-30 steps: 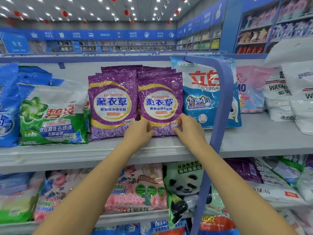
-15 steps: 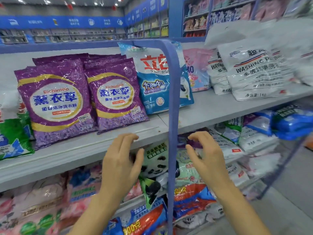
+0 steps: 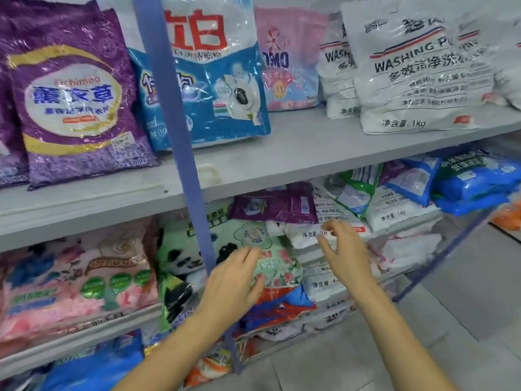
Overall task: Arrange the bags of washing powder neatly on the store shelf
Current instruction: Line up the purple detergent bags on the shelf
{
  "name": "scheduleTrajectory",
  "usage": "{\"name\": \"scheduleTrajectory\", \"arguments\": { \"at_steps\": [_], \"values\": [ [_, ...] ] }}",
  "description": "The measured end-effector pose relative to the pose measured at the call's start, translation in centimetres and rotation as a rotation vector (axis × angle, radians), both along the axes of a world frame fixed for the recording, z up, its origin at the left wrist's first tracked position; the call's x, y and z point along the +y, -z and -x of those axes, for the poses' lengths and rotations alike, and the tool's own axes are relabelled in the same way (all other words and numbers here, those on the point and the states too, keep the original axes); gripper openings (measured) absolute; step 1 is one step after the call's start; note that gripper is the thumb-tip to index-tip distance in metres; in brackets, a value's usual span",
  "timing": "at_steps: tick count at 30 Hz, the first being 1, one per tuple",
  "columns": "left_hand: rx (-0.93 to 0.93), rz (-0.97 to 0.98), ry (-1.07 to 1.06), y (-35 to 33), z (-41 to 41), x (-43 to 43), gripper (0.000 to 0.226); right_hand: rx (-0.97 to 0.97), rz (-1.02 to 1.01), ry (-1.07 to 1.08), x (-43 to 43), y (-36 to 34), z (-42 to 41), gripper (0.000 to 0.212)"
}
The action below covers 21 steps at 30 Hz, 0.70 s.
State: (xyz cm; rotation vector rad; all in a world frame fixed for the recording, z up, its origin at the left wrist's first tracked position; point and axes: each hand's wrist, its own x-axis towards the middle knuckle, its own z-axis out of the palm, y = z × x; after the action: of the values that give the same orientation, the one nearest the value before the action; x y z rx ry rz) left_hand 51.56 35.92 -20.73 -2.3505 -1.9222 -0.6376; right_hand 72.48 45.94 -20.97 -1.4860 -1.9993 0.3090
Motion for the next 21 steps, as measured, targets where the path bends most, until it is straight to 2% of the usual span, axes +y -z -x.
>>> {"name": "scheduleTrajectory", "arguments": {
  "at_steps": [4,8,11,14,18,21],
  "values": [
    [-0.056,0.177,-0.268,2.9,-1.9,4.2,0.038,-0.132,0.000,-0.159,5.3,1.6,-1.0,0.024],
    [0.038,0.230,-0.458,5.9,-2.5,6.6,0.045,-0.315,-0.027,-0.322,10.0,2.7,-0.3,0.031],
    [0.058,0.225,-0.602,7.5,-2.5,7.6,0.055,-0.305,-0.135,-0.414,12.4,3.7,1.3,0.037],
    [0.113,0.256,-0.643,9.2,-2.3,7.7,0.062,-0.284,-0.168,-0.482,14.5,4.3,3.4,0.046],
    [0.143,0.268,-0.654,10.5,-2.0,7.7,0.065,-0.471,-0.043,-0.483,16.5,5.4,5.2,0.069],
    [0.147,0.267,-0.649,10.8,-1.9,7.7,0.067,-0.514,-0.058,-0.466,17.0,6.5,5.2,0.065]
  ]
}}
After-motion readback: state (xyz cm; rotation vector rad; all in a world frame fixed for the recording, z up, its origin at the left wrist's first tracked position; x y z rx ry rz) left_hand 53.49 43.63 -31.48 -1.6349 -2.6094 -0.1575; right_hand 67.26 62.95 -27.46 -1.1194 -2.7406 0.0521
